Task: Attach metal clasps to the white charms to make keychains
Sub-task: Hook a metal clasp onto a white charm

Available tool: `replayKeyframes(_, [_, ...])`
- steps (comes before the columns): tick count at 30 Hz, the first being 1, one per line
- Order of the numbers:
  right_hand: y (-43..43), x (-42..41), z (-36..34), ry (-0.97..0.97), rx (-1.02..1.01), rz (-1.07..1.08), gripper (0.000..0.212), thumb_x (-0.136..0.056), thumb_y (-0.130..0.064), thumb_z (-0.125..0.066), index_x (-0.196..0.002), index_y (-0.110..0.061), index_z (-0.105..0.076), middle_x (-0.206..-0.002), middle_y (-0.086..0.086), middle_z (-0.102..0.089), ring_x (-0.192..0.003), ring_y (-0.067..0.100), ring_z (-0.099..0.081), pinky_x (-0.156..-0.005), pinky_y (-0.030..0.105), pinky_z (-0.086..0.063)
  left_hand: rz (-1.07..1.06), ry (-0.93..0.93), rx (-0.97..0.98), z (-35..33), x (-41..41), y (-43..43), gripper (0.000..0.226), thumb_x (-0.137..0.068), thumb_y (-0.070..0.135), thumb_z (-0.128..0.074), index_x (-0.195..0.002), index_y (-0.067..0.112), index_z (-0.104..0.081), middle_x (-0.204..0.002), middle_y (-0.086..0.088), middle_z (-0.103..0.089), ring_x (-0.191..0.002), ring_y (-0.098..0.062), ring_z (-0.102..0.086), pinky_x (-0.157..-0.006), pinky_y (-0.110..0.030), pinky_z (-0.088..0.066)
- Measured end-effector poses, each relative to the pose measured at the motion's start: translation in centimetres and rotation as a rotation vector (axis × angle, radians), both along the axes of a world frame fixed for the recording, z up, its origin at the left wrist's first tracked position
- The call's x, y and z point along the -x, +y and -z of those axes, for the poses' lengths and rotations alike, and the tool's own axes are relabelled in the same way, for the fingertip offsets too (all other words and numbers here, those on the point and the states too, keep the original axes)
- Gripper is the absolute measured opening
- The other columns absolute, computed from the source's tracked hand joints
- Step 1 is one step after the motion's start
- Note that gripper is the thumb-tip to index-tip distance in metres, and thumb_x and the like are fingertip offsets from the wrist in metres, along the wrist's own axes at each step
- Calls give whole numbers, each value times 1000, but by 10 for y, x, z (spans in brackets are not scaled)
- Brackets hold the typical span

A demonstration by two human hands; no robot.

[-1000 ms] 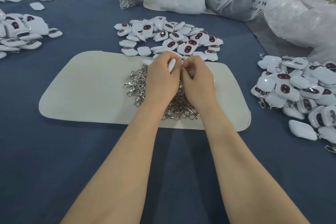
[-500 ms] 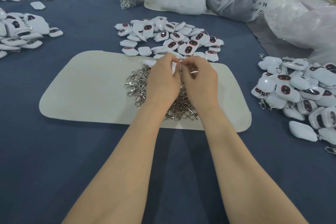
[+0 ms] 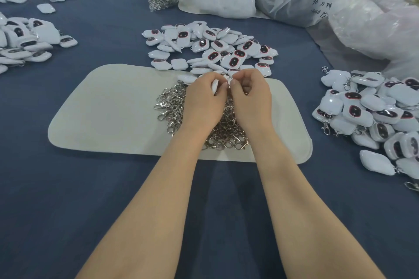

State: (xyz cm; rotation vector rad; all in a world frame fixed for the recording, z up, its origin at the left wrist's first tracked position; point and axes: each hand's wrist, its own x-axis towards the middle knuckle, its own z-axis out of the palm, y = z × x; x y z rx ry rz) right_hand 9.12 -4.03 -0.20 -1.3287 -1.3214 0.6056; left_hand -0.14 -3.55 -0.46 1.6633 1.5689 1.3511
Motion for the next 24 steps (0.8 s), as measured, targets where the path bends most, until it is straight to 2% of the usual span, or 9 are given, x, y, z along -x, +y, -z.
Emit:
replayKeyframes(6, [-1, -1, -1, -21, -8, -1, 14, -90, -6, -55, -91, -20, -54, -83, -12, -57, -75, 0, -53, -67, 5, -41, 0, -24, 6, -2, -1, -1, 8, -91, 17, -58, -86, 17, -64, -77, 12, -59, -70, 0, -52, -59, -3, -36])
replayKeyframes(13, [-2, 0, 1, -75, -40, -2, 13, -88, -6, -58, -89, -18, -52, -78, -16, -55, -68, -5, -52, -67, 7, -41, -20, 10, -17, -3, 0, -1, 9, -92, 15, -55, -88, 14, -63, -85, 6, -61, -78, -9, -52, -61, -3, -35])
replayKeyframes(17, [-2, 0, 1, -84, -47, -23, 13, -88, -5, -58, -89, -17, -53, -79, -16, -55, -67, -8, -52, -67, 6, -41, -41, 33, -23, -2, -1, -2, 11, -92, 15, -55, -83, 19, -58, -78, 9, -56, -73, -8, -50, -59, -4, -34])
replayKeyframes(22, [-2, 1, 2, -74, -16, -51, 13, -87, -3, -58, -89, -15, -53, -79, -14, -55, -67, -1, -51, -66, 9, -43, -63, 45, -36, -2, 0, -2, 11, -92, 12, -54, -83, 16, -59, -79, 7, -57, -73, -11, -49, -57, -8, -33])
replayKeyframes(24, [-2, 1, 2, -91, -20, -55, 13, -87, -3, -58, -87, -15, -52, -77, -12, -54, -66, 0, -49, -65, 10, -43, -58, 45, -35, -2, 0, -2, 10, -92, 12, -54, -85, 14, -61, -79, 6, -57, -73, -12, -50, -58, -14, -32])
